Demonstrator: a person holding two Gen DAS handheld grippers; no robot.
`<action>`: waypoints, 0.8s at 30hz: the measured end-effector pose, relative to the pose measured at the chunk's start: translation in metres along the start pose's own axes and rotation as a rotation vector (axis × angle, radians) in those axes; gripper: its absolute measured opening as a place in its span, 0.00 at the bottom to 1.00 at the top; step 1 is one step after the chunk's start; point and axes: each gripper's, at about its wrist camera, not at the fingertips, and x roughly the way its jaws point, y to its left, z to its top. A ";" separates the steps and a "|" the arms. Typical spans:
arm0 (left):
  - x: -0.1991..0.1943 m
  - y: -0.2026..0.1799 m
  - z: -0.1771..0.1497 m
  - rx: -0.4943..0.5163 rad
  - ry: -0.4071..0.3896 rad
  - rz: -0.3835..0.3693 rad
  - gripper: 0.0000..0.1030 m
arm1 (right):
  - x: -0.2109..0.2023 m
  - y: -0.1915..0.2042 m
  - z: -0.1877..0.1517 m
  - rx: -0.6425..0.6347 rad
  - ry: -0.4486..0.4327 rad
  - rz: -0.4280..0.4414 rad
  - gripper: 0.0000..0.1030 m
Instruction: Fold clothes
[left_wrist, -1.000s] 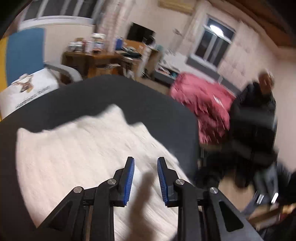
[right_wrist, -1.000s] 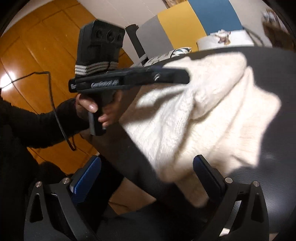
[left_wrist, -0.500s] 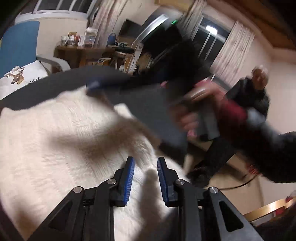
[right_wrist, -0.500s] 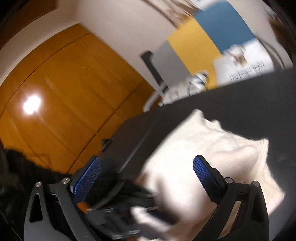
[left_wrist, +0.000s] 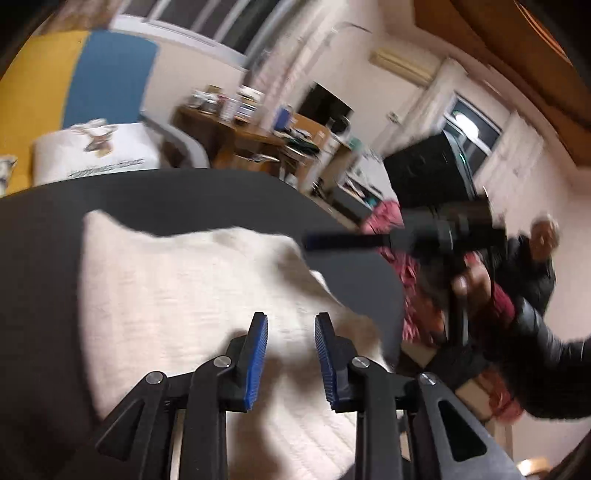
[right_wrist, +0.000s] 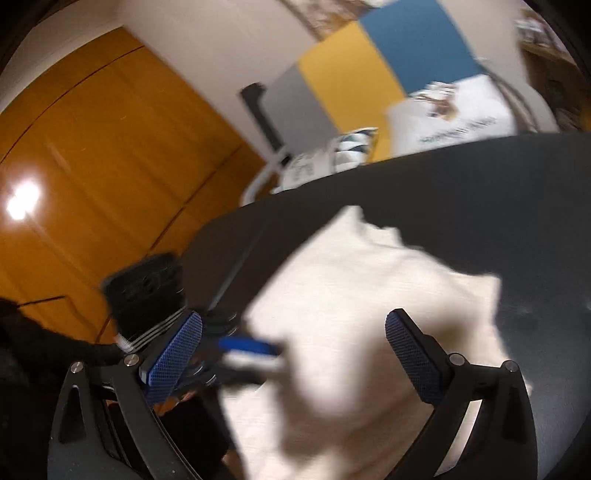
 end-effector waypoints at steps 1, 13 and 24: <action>0.002 0.007 -0.006 -0.033 0.010 0.022 0.26 | 0.003 0.005 -0.001 -0.023 0.018 -0.029 0.99; -0.051 0.025 -0.037 -0.174 -0.106 0.046 0.28 | 0.029 0.078 -0.025 -0.359 0.181 -0.342 0.99; -0.050 0.046 -0.053 -0.219 -0.041 0.067 0.29 | 0.069 0.042 -0.095 -0.222 0.224 -0.559 1.00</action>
